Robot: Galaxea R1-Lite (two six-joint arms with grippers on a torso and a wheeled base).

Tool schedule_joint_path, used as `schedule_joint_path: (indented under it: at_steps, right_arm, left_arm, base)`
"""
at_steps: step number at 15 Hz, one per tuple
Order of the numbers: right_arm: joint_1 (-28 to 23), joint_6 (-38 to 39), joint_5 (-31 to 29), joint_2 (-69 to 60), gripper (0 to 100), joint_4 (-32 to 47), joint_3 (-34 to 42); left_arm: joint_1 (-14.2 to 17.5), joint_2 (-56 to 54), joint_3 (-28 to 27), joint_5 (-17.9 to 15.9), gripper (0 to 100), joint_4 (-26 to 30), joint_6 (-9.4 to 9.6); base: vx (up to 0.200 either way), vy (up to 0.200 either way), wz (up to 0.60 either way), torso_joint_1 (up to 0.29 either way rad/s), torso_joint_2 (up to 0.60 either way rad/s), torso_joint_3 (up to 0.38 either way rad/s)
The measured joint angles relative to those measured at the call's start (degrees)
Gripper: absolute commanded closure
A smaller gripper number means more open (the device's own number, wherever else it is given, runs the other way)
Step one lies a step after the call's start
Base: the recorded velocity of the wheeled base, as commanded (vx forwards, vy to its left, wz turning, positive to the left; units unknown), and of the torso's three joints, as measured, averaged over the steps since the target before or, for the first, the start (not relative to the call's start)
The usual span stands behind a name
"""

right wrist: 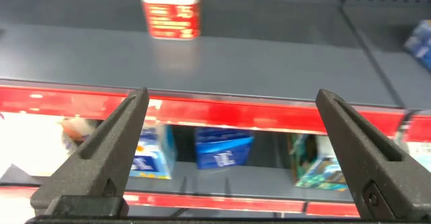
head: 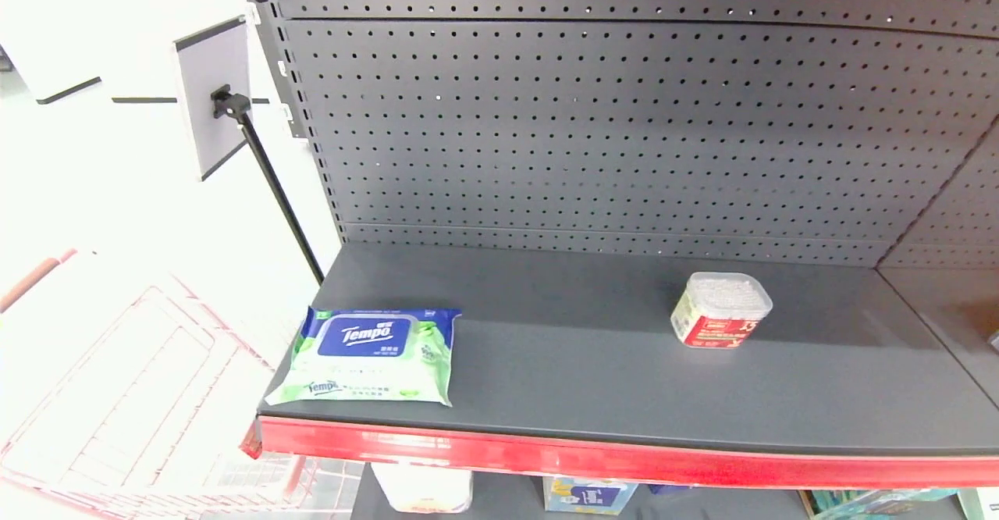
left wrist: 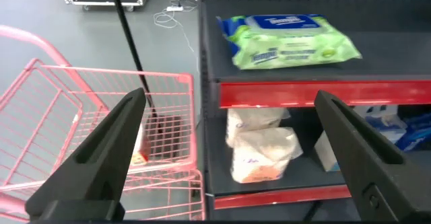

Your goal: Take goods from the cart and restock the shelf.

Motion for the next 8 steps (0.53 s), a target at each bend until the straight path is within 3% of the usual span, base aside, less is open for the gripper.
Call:
schedule_joint_path:
  at_steps: [8]
  right_arm:
    - [0.0, 0.0, 0.1, 0.0, 0, 0.0, 0.0]
  left_arm:
    - [0.0, 0.0, 0.0, 0.0, 0, 0.0, -0.05]
  base:
    - [0.000, 0.200, 0.00, -0.001, 0.01, 0.006]
